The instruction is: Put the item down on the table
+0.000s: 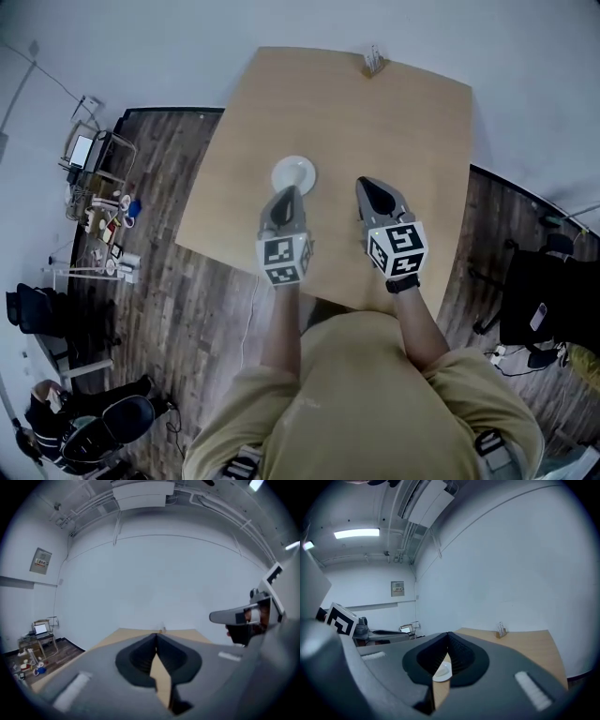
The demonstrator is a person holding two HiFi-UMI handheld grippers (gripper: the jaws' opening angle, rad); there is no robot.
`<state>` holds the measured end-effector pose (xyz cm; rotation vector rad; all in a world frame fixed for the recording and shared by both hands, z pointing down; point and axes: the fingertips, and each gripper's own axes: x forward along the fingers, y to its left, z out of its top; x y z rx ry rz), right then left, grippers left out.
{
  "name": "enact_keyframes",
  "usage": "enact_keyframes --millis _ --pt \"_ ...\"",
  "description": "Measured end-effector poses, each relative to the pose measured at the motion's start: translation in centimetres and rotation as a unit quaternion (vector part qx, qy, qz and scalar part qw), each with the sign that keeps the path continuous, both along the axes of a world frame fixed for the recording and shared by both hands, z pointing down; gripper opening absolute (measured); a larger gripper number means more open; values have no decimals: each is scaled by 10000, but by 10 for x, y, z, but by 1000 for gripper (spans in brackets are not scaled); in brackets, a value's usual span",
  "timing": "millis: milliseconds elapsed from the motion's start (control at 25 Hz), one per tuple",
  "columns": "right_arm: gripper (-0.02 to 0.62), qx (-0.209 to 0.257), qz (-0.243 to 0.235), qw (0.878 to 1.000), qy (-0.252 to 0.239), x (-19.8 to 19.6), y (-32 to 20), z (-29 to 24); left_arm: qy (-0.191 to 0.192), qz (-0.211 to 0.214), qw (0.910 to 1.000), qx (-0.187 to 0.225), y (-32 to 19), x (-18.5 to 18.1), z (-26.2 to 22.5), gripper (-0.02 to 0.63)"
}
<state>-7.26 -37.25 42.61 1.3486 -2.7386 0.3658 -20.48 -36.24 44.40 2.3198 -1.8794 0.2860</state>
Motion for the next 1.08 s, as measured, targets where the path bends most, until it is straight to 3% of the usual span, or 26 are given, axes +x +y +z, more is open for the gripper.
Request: enact_keyframes --millis 480,1080 --pt "6 423 -380 9983 161 -5 52 -26 211 -452 9979 403 72 7 -30 3" --pt "6 694 -576 9955 277 -3 85 -41 241 -722 9959 483 110 3 -38 3"
